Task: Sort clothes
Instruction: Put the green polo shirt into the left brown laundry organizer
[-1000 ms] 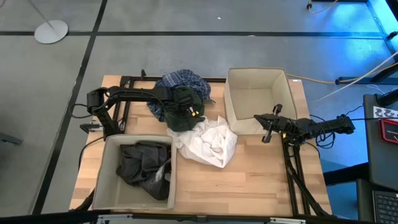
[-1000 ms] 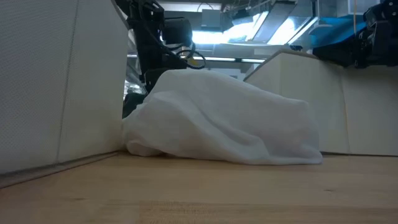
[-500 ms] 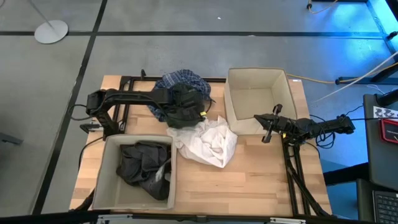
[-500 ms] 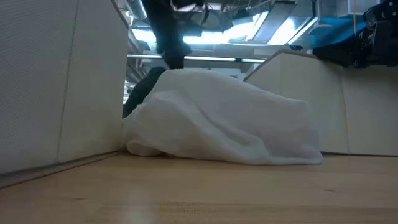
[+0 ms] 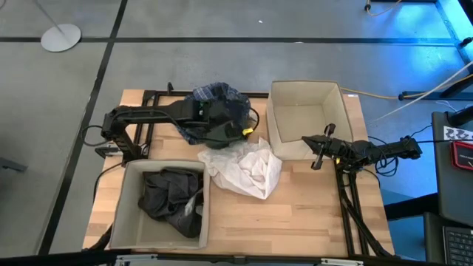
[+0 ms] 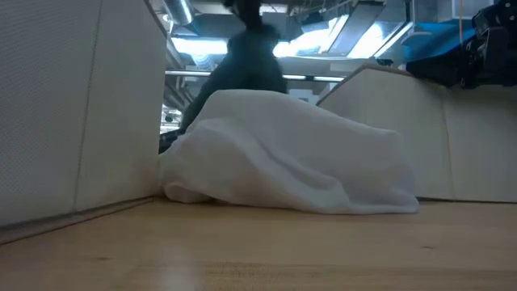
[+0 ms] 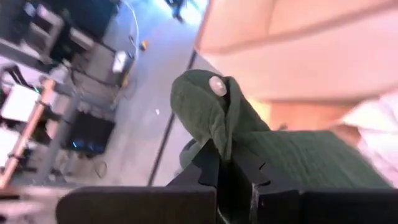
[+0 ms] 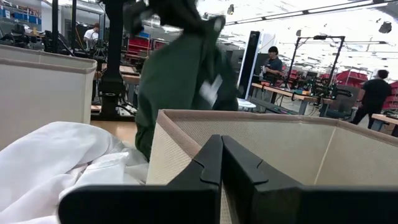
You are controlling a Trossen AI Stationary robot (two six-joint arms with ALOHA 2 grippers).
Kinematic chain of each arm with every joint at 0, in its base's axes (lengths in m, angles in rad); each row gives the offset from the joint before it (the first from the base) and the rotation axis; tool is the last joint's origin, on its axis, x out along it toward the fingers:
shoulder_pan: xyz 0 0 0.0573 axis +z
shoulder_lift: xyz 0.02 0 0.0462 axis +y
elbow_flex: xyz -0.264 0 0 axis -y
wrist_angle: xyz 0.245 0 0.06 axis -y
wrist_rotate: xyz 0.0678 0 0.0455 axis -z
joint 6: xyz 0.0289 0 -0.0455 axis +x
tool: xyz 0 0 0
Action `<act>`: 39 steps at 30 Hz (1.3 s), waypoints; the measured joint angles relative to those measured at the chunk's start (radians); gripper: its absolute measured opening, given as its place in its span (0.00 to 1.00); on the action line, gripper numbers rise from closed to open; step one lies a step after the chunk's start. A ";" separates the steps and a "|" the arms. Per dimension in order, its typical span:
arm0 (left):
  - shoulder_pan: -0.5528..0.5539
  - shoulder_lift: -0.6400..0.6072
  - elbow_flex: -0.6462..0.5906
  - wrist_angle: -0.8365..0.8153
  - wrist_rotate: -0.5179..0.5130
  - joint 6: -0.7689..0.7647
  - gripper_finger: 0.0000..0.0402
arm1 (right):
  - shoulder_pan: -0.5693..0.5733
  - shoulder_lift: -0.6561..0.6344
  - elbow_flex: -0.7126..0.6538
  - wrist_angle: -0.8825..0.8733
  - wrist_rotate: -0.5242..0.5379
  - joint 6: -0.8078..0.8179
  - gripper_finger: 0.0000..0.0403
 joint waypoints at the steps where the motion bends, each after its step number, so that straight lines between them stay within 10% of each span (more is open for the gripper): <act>1: 0.000 -0.005 0.026 0.001 0.000 0.011 0.01 | 0.000 0.000 0.000 0.000 0.000 0.000 0.03; 24: -0.108 -0.354 0.338 -0.041 -0.015 -0.038 0.01 | 0.000 0.000 0.000 0.004 0.002 0.005 0.03; 39: -0.468 -0.465 0.378 -0.523 0.088 -0.712 0.01 | 0.000 0.000 0.000 0.007 0.003 0.005 0.03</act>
